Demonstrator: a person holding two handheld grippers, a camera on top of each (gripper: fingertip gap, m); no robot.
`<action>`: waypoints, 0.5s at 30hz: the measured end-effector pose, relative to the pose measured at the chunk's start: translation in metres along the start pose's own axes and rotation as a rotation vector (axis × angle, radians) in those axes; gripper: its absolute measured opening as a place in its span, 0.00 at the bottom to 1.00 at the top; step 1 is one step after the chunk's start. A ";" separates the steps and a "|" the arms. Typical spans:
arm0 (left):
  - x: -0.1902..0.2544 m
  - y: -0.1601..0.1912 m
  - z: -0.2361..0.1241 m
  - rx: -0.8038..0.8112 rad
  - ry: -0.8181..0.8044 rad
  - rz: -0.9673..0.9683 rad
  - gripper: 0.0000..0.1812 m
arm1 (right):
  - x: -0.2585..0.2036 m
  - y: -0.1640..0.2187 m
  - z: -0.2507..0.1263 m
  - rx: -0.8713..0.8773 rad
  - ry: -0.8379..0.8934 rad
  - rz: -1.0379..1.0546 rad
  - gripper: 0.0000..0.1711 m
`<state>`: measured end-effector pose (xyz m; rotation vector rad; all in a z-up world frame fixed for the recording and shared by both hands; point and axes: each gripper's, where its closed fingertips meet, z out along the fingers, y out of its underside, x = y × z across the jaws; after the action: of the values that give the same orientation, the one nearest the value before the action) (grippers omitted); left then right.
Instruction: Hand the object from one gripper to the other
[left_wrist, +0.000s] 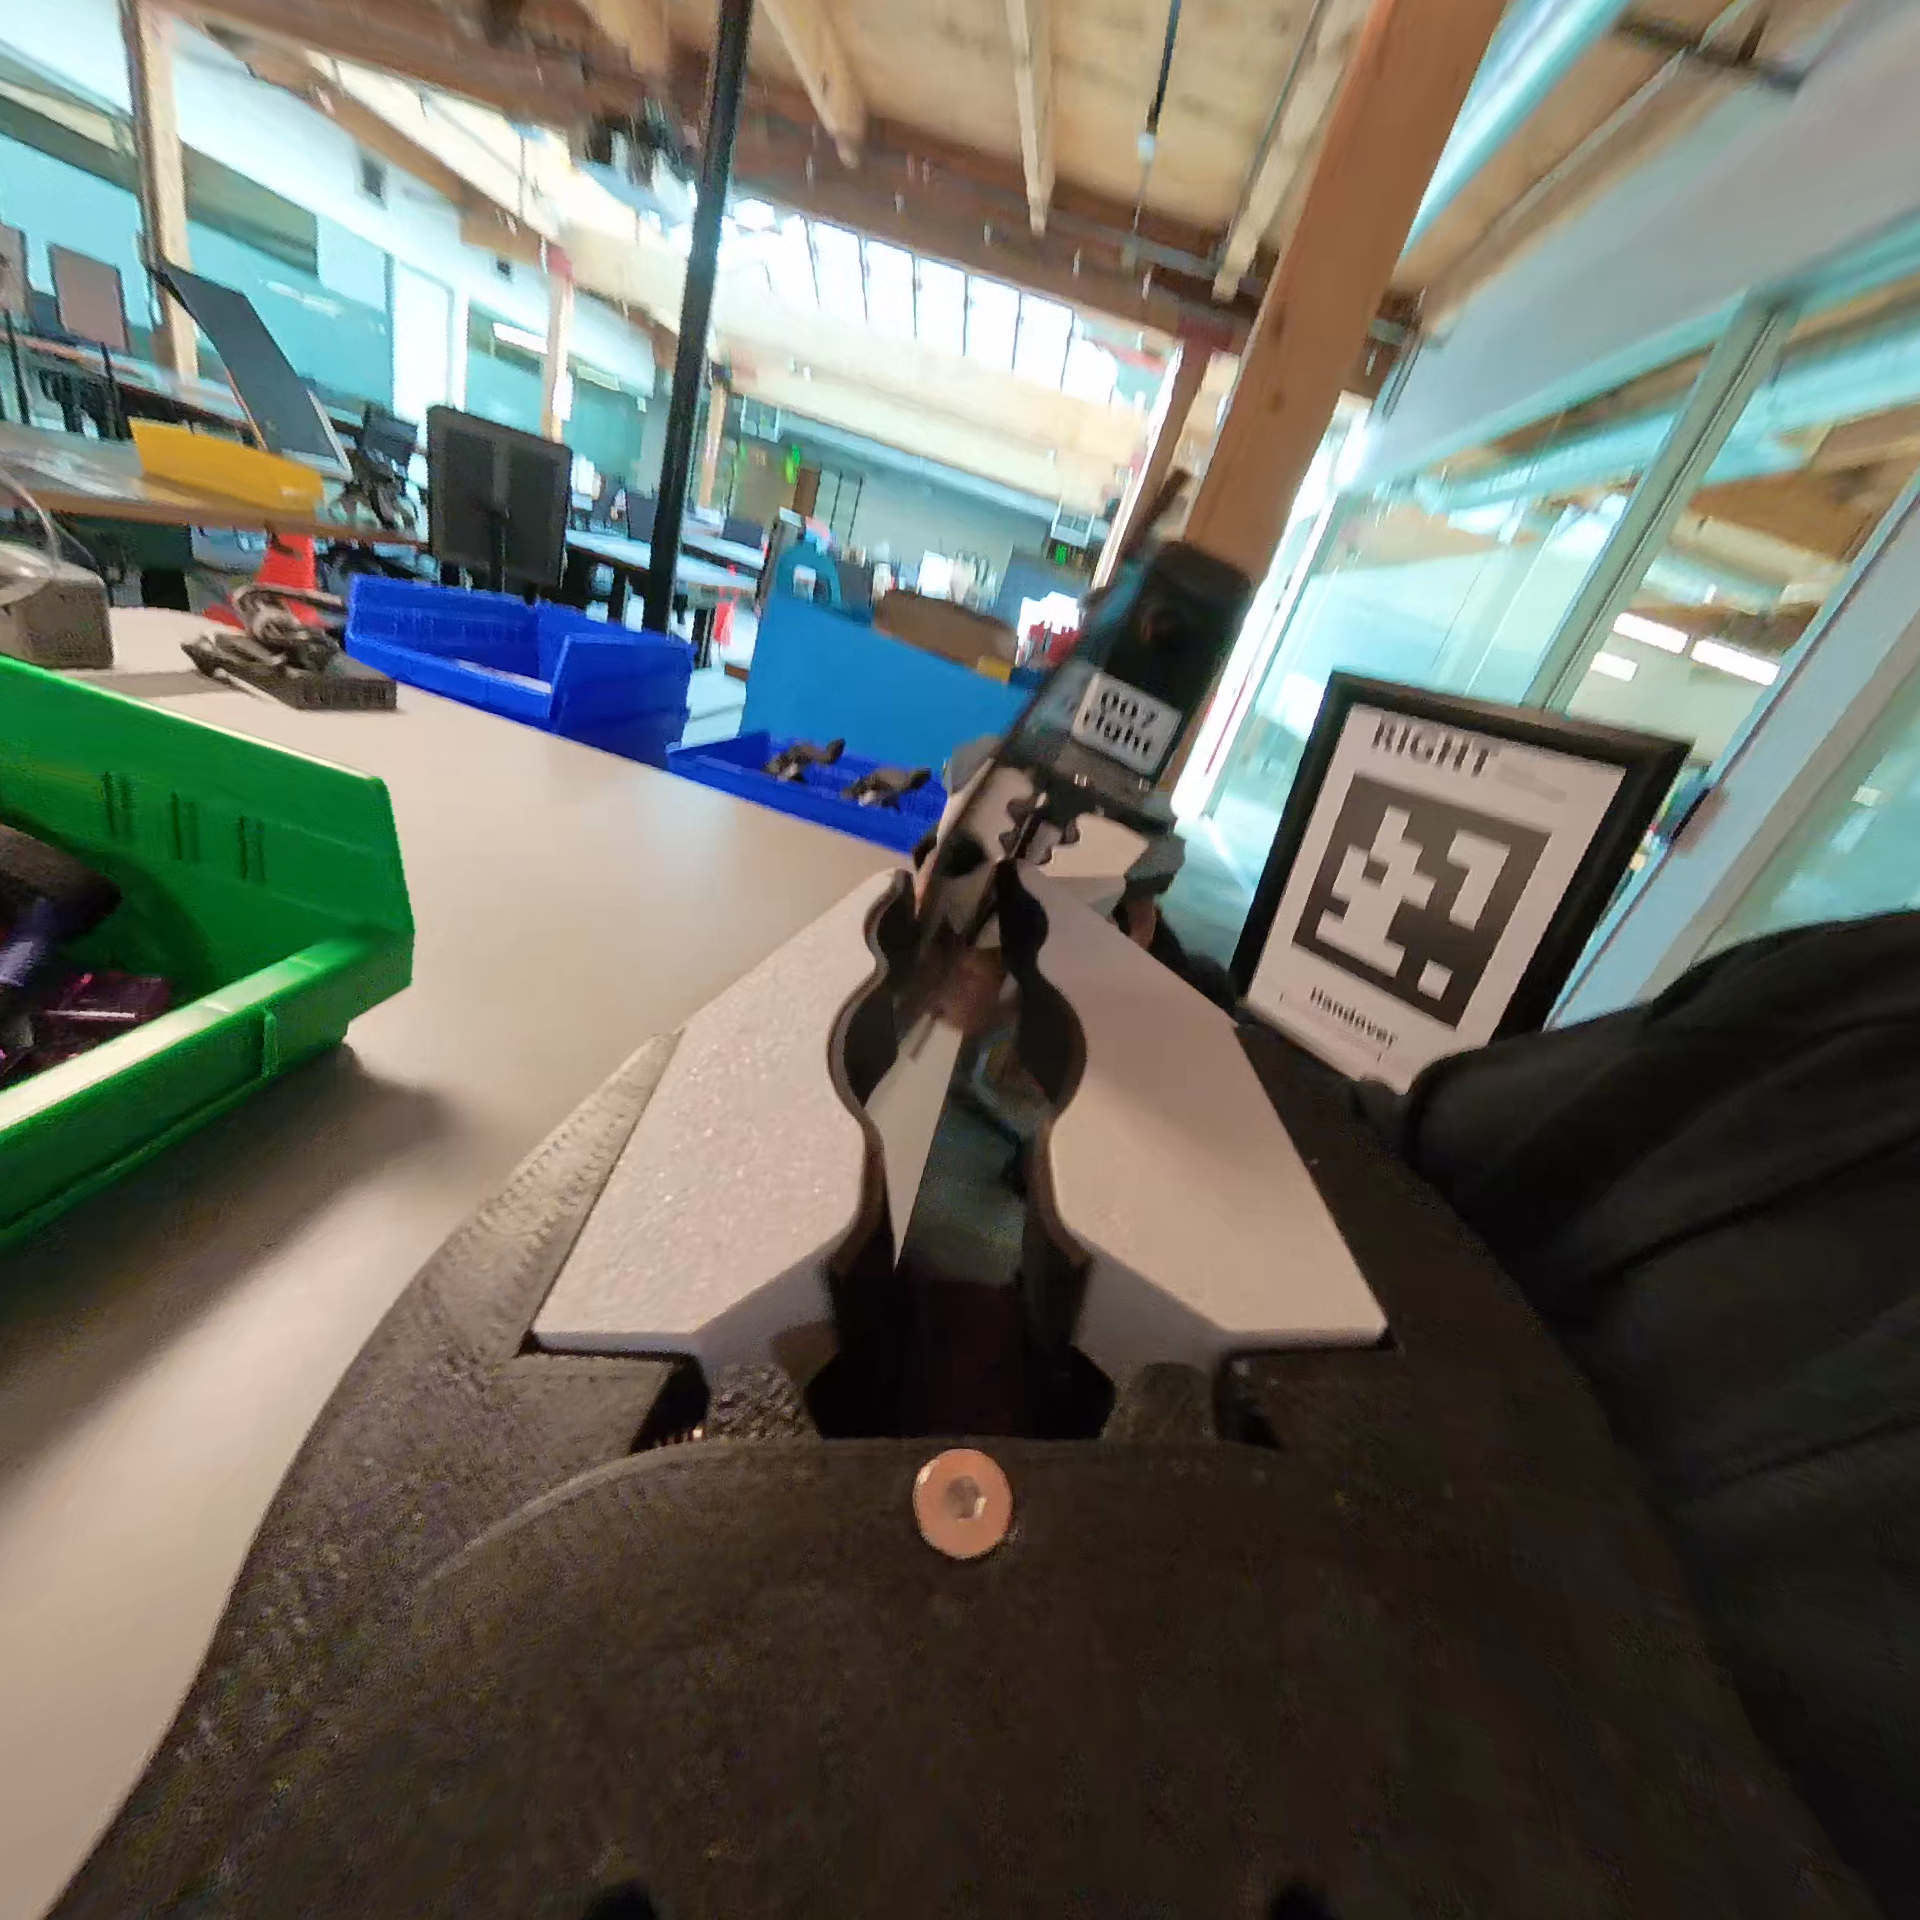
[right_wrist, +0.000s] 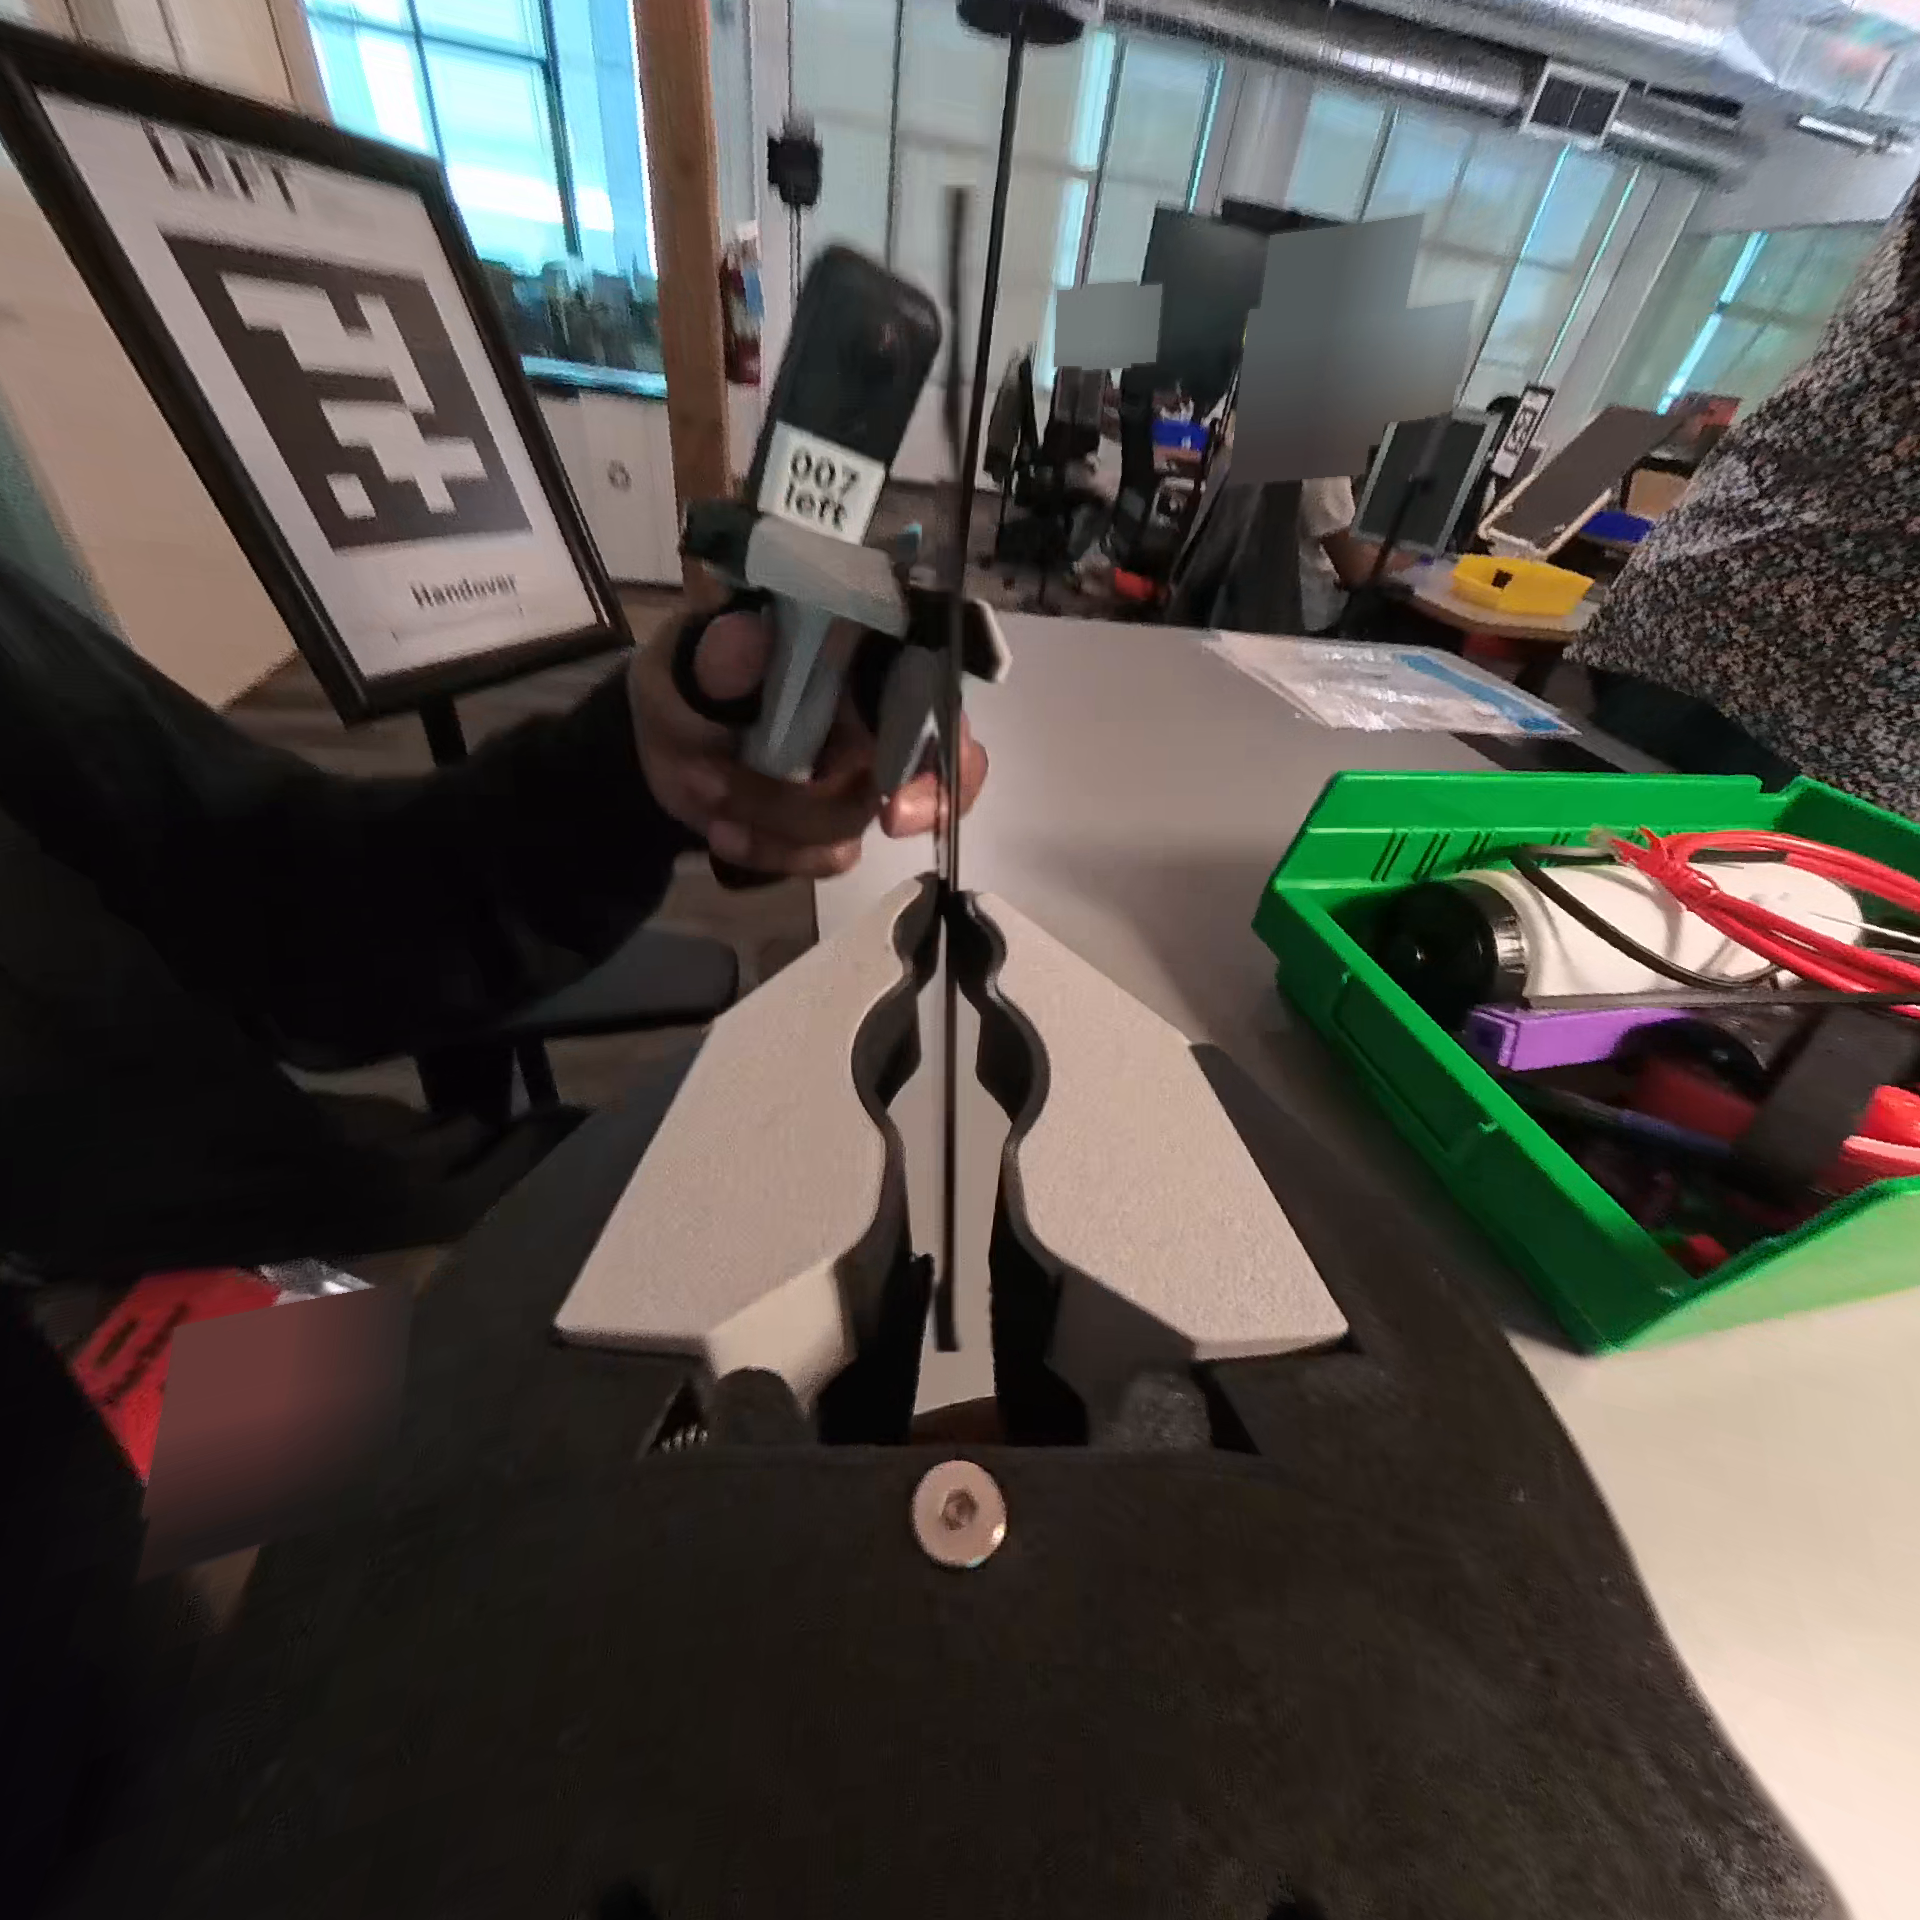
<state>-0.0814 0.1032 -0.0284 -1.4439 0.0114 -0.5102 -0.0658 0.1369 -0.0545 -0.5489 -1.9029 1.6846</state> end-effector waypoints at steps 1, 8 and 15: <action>-0.002 -0.004 -0.001 0.040 0.011 -0.018 0.14 | 0.002 -0.003 0.001 0.036 0.002 0.021 0.01; -0.012 0.003 0.008 0.148 0.085 -0.110 0.24 | 0.030 -0.027 -0.009 0.384 0.028 0.272 0.01; -0.017 0.016 0.027 0.096 -0.030 -0.043 0.01 | 0.036 -0.023 -0.004 0.412 0.058 0.300 0.05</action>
<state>-0.0830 0.1347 -0.0443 -1.3596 -0.0677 -0.5179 -0.0901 0.1597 -0.0268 -0.7288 -1.4240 2.1524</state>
